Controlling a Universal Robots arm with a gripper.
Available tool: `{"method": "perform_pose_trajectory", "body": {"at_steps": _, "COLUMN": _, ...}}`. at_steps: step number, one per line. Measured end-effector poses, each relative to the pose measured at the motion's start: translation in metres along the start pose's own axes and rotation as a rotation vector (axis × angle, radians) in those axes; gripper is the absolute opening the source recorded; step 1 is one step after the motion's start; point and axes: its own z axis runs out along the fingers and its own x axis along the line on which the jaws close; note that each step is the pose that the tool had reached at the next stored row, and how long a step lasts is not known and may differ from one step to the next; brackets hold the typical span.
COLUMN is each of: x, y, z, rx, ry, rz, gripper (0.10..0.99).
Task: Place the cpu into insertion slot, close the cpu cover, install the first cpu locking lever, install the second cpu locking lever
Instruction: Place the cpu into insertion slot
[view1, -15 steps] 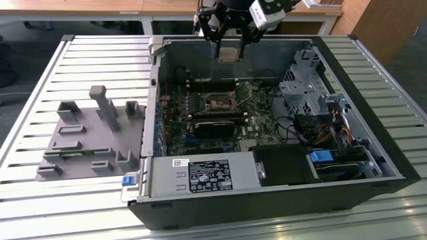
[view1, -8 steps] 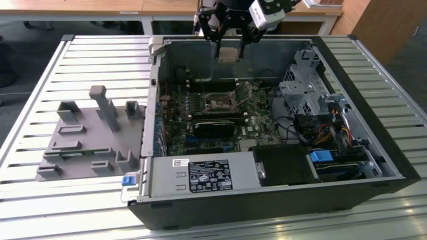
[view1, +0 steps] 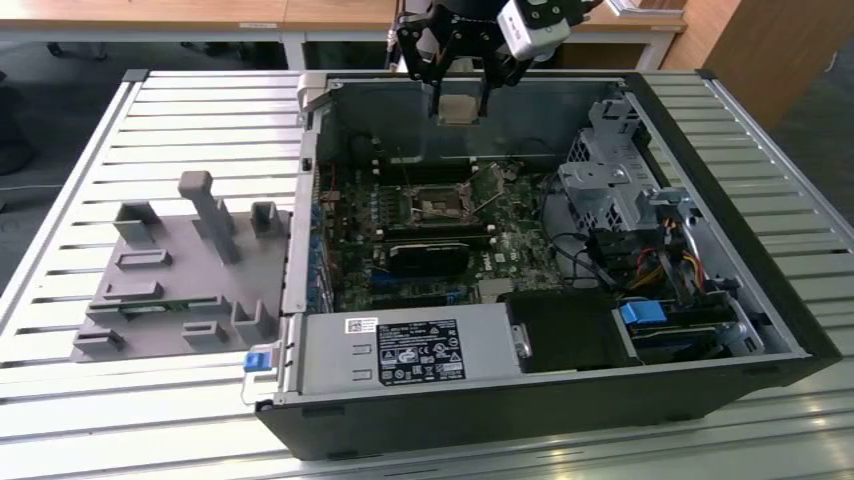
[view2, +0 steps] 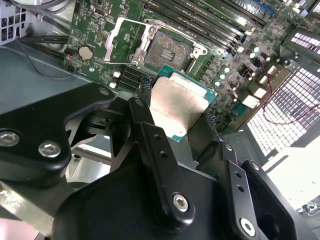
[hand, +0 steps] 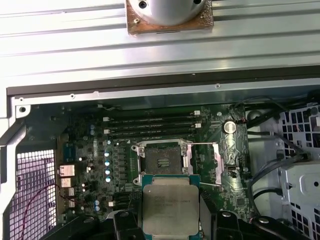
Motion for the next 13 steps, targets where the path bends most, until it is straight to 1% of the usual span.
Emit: {"method": "perform_pose_trajectory", "body": {"at_steps": 13, "x": 0.0000, "y": 0.0000, "z": 0.0000, "rx": 0.000, "ry": -0.0014, "rz": 0.016, "gripper": 0.541}}
